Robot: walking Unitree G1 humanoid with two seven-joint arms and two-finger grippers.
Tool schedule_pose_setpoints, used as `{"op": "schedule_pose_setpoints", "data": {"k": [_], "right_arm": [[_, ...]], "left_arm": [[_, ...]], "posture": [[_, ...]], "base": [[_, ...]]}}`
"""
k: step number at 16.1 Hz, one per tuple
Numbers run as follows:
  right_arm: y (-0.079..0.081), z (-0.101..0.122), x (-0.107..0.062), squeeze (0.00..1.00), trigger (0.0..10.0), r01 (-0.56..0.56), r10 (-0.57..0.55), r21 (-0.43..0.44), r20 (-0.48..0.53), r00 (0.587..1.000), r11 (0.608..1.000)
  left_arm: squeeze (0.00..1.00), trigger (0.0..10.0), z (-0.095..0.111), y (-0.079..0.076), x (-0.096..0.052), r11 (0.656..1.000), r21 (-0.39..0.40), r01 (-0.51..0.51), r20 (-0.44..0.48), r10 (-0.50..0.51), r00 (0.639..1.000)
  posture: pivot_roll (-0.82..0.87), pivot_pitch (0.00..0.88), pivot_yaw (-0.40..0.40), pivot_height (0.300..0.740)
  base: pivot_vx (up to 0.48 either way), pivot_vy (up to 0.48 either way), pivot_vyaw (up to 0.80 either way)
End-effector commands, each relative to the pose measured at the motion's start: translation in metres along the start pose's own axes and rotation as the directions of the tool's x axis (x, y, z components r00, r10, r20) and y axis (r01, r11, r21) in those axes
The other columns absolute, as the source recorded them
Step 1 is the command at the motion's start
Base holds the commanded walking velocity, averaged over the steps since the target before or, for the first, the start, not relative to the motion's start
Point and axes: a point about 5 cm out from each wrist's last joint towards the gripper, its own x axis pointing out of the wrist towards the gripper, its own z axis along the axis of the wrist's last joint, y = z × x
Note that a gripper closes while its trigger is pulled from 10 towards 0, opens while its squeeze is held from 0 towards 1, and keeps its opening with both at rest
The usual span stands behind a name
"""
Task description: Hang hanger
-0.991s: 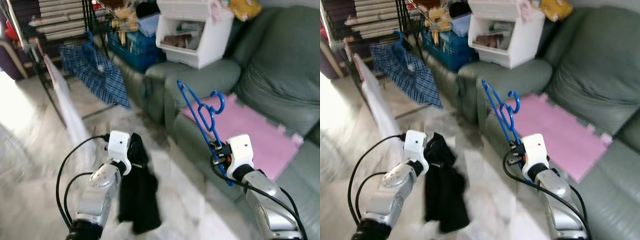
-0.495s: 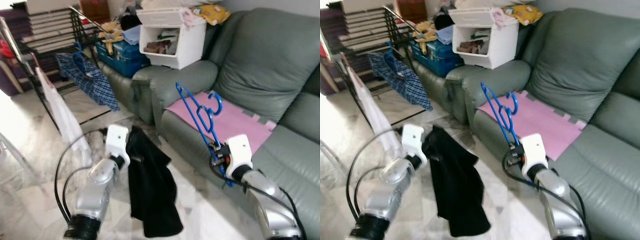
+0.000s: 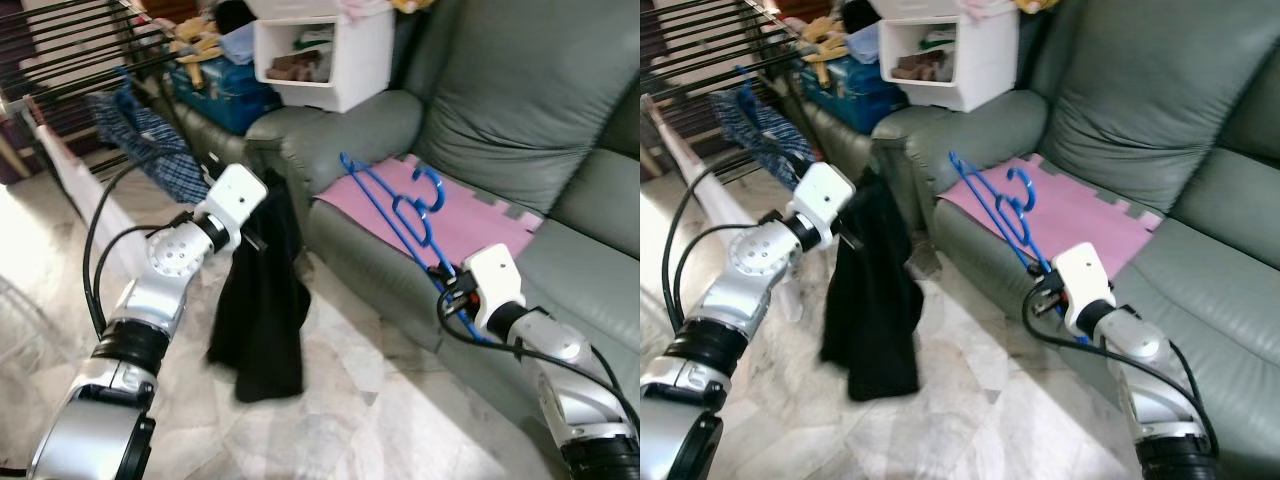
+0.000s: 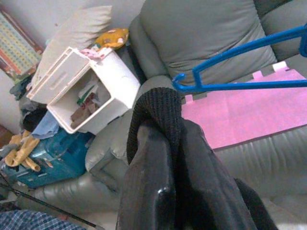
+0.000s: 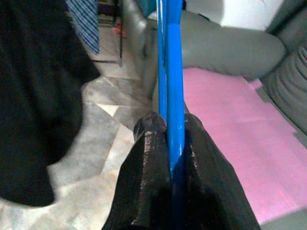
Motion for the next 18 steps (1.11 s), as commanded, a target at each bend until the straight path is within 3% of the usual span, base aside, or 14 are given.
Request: {"op": "schedule_pose_setpoints", "data": {"k": [1,3,5,6,7,8,12,14,18], "right_arm": [[0.002,0.001,-0.002,0.0,10.0,-0.023,0.023,0.005,0.015,1.0,1.0],[0.01,0.003,-0.008,0.0,10.0,-0.143,0.143,-0.024,0.025,0.989,0.989],[0.009,0.007,-0.015,0.0,10.0,-0.266,0.267,-0.082,0.004,0.964,0.96],[0.003,0.01,-0.018,0.0,10.0,-0.307,0.307,-0.107,-0.015,0.952,0.946],[-0.005,0.013,-0.021,0.0,10.0,-0.348,0.345,-0.116,-0.042,0.938,0.93],[-0.009,0.015,-0.023,0.0,10.0,-0.373,0.369,-0.119,-0.058,0.928,0.92],[-0.014,0.008,-0.037,0.0,10.0,-0.494,0.484,-0.051,-0.135,0.865,0.868],[-0.006,-0.002,-0.043,0.0,10.0,-0.545,0.528,-0.052,-0.187,0.829,0.837],[-0.035,-0.005,-0.047,0.0,10.0,-0.494,0.436,-0.146,-0.307,0.846,0.857]], "left_arm": [[0.0,10.0,0.006,0.008,0.001,1.0,0.002,-0.013,0.032,0.013,0.999],[0.0,10.0,-0.001,0.004,0.0,0.999,0.039,0.02,0.026,-0.021,0.999],[0.0,10.0,-0.006,0.006,-0.003,0.982,0.175,0.078,0.003,-0.079,0.997],[0.0,10.0,-0.008,0.006,-0.005,0.937,0.32,0.14,-0.038,-0.135,0.99],[0.0,10.0,-0.012,0.007,-0.008,0.856,0.472,0.21,-0.101,-0.185,0.978],[0.0,10.0,-0.013,0.011,-0.008,0.832,0.509,0.222,-0.121,-0.186,0.975],[0.0,10.0,-0.001,0.02,-0.003,0.798,0.574,0.184,-0.071,-0.175,0.982],[0.0,10.0,0.0,0.021,-0.001,0.778,0.607,0.165,-0.064,-0.16,0.985],[0.0,10.0,-0.029,0.013,-0.012,0.775,0.548,0.314,-0.238,-0.216,0.947]], "posture": [[-0.15,0.0,0.071,0.74],[-0.16,0.0,0.072,0.74],[-0.16,0.0,0.07,0.74],[-0.16,0.0,0.068,0.74],[-0.17,0.0,0.066,0.74],[-0.17,0.0,0.066,0.74],[-0.17,0.0,0.064,0.74],[-0.17,0.0,0.06,0.74],[-0.18,0.0,0.063,0.74]], "base": [[0.0,0.0,0.0],[0.0,0.0,0.0],[0.0,0.0,0.0],[0.0,0.0,0.0],[0.0,0.0,0.0],[0.0,0.0,0.0],[0.0,0.0,0.0],[0.0,0.0,0.0],[0.0,0.0,0.0]]}}
